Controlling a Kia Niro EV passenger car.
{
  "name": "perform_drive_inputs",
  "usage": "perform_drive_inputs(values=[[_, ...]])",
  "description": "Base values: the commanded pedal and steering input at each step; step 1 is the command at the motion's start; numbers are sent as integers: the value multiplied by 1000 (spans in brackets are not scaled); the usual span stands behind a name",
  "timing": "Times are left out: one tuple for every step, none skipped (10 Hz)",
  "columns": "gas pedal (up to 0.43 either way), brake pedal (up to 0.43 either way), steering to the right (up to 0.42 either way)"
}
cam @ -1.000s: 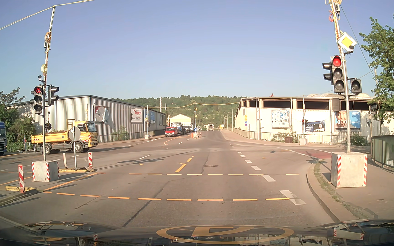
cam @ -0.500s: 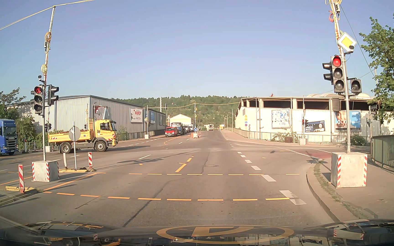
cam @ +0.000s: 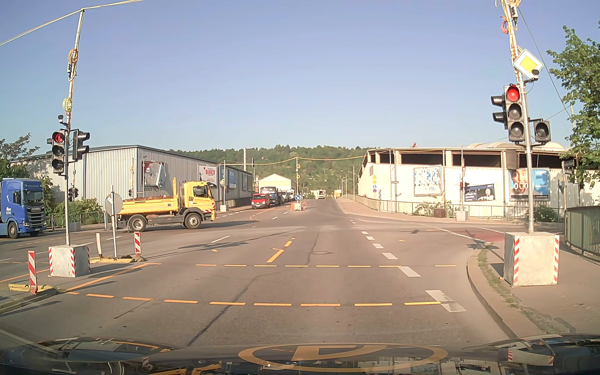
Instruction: Follow the waypoints while adhering to traffic rules and regulations
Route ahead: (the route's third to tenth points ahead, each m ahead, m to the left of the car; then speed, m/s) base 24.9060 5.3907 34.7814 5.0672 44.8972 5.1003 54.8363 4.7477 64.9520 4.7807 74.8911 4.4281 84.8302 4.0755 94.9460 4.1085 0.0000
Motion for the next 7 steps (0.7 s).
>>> perform_drive_inputs(values=[[0, 329, -3], [0, 323, -3], [0, 329, -3], [0, 329, -3], [0, 329, -3], [0, 329, -3], [0, 329, -3]])
